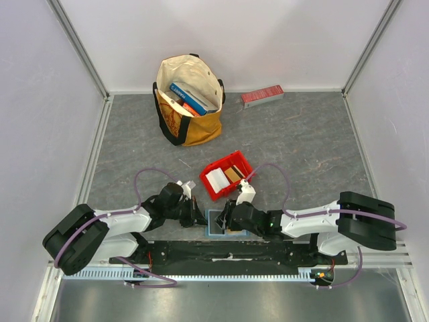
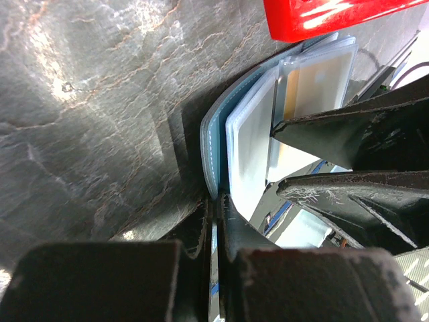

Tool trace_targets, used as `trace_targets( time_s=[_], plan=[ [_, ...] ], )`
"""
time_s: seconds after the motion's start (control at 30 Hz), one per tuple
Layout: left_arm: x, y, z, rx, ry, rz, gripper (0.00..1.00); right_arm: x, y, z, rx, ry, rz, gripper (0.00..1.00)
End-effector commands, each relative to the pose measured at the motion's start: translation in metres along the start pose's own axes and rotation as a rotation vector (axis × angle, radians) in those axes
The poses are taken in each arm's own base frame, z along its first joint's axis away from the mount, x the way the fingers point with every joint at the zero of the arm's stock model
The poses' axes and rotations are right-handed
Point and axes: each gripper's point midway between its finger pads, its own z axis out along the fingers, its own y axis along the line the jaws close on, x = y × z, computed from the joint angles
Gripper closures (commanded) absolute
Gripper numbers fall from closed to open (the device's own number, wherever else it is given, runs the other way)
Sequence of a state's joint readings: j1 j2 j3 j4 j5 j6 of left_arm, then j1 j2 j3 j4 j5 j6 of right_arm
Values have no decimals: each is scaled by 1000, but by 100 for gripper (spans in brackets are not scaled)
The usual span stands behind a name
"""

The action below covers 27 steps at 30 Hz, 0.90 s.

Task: Put the credit cards into the card holder
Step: Insert the credit card into the card holder.

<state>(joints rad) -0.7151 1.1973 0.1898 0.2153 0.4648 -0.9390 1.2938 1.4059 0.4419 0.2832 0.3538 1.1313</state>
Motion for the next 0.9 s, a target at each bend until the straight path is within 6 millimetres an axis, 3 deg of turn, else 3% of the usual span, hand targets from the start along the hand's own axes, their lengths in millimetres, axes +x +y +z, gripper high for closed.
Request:
trace_targets(
  time_s=[0.0, 0.2, 0.33, 0.53, 0.67, 0.87],
  plan=[
    [1, 16, 1, -69, -12, -11, 98, -6, 28, -2, -103, -9, -13, 48],
    [-1, 14, 1, -65, -20, -8, 98, -30, 23, -22, -75, -93, -15, 48],
    [0, 15, 0, -67, -18, -7, 98, -43, -10, -38, 59, -149, 21, 45],
    [0, 16, 0, -71, -17, -7, 98, -36, -50, -54, 186, -136, 54, 44],
    [1, 17, 0, -74, -16, -8, 98, -33, -56, -56, 192, -126, 68, 44],
    [1, 17, 0, -73, -17, -8, 98, -31, -48, -53, 171, -111, 51, 44]
  ],
)
